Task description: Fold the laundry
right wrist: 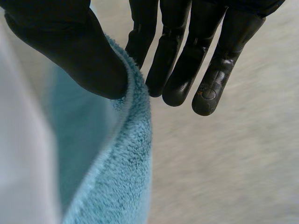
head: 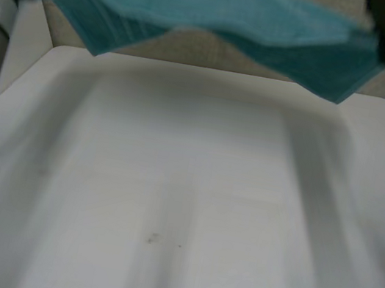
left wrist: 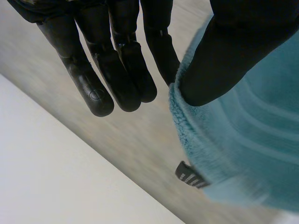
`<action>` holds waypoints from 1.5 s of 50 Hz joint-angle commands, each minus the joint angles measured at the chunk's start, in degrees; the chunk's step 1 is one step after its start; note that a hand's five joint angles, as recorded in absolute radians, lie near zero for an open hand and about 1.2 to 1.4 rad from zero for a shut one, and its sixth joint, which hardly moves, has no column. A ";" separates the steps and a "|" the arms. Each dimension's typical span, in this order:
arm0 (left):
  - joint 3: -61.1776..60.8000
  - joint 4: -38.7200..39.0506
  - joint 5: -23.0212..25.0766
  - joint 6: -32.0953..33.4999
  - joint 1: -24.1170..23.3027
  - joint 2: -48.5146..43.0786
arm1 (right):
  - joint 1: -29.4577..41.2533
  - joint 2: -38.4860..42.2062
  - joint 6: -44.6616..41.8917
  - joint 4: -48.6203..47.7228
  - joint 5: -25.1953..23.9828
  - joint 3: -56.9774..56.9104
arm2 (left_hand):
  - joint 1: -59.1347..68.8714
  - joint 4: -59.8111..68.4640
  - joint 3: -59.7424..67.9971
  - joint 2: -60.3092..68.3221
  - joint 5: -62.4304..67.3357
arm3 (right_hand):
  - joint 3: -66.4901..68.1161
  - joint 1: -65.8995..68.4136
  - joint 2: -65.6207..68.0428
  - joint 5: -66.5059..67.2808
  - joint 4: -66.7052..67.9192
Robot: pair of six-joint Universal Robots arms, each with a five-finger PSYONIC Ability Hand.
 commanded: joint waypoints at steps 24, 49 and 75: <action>-27.19 3.95 2.94 -6.53 4.56 -1.88 | -5.14 3.75 25.11 -14.40 -0.36 37.06 | 13.88 11.45 11.64 11.31 15.46 | -47.75 -35.48 -47.47 -47.33 -48.34; -27.19 3.77 2.85 -6.53 6.58 -1.88 | -13.41 1.37 34.36 -18.95 -0.71 48.05 | 13.88 11.45 11.64 11.31 15.46 | -39.71 -27.44 -39.43 -39.29 -40.29; -27.27 3.34 2.76 -6.71 6.49 -1.53 | -13.59 8.33 34.44 -22.05 -0.18 40.14 | 13.88 11.45 11.64 11.31 15.46 | 12.24 24.51 12.52 12.66 11.66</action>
